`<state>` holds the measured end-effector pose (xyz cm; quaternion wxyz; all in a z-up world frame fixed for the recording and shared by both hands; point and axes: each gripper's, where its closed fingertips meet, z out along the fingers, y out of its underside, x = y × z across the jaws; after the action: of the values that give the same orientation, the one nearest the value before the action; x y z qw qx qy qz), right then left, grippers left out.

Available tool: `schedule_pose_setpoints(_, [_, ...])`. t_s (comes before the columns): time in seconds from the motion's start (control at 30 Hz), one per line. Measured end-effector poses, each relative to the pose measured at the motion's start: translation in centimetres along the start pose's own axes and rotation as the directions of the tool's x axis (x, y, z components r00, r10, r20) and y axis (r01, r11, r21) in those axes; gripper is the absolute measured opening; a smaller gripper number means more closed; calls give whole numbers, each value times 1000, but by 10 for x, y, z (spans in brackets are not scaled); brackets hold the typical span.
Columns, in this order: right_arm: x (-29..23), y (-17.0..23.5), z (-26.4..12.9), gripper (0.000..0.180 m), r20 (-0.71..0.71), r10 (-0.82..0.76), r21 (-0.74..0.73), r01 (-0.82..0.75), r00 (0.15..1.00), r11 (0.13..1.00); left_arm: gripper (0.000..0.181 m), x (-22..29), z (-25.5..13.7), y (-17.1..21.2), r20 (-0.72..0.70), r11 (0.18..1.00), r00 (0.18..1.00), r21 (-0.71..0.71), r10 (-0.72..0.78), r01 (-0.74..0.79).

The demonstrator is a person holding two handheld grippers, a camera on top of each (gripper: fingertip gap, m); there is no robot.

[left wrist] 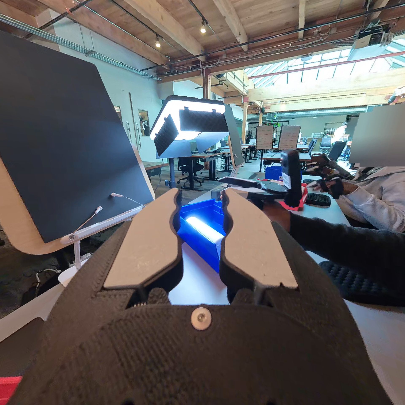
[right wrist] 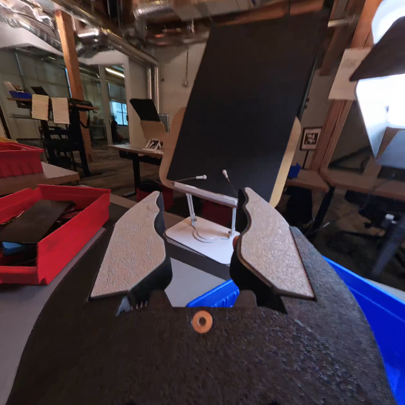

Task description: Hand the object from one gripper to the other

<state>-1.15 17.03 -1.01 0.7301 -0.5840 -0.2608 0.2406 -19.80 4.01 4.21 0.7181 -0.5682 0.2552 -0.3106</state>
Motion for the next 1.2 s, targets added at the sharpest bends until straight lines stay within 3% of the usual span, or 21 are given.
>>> schedule_pose_setpoints(0.13, [-34, -12, -8, 49, 57, -90, 94, 84, 994, 992, 32, -2, 2, -1, 42, 1000, 999, 9, 16, -16])
schedule_pose_setpoints(0.3, [-30, -6, -30, 0, 51, -44, 207, 32, 998, 978, 24, -23, -8, -2, 169, 996, 982, -7, 86, -86])
schedule_pose_setpoints(0.37, [-15, -1, -28, 0, 20, -134, 131, 131, 991, 983, 24, -42, -22, -1, 245, 989, 959, -70, 142, -128])
schedule_pose_setpoints(0.43, [8, -16, -37, 0, -39, -144, 168, 148, 989, 975, 24, -62, -45, 5, 307, 967, 927, -195, 217, -162])
schedule_pose_setpoints(0.53, [32, -27, -46, 0, -25, -101, 155, 103, 995, 983, 29, -93, -84, 14, 413, 939, 879, -329, 238, -99])
schedule_pose_setpoints(0.6, [52, -31, -52, 0, -70, -141, 130, 150, 987, 980, 31, -103, -98, 20, 446, 940, 872, -338, 201, -44])
schedule_pose_setpoints(0.67, [69, -35, -59, 0, -101, -163, 107, 173, 982, 979, 34, -117, -110, 41, 465, 897, 861, -441, 207, 23])
schedule_pose_setpoints(0.8, [79, -36, -65, 0, -74, -101, 116, 110, 992, 987, 39, -159, -147, 90, 425, 640, 823, -762, 377, 100])
schedule_pose_setpoints(0.9, [67, -29, -59, 0, -7, -142, 91, 142, 990, 986, 49, -176, -181, 129, 170, 241, 823, -970, 541, 42])
schedule_pose_setpoints(0.97, [52, -21, -56, 1, 56, -218, 61, 215, 974, 975, 55, -175, -199, 147, -9, -10, 826, -1000, 564, -4])
schedule_pose_setpoints(1.0, [44, -16, -55, 1, 91, -253, 46, 249, 963, 967, 57, -169, -203, 155, -80, -90, 833, -995, 548, -37])
schedule_pose_setpoints(1.2, [17, 2, -48, 1, 191, -317, 25, 318, 929, 948, 56, -132, -209, 181, -431, -350, 769, -892, 471, -286])
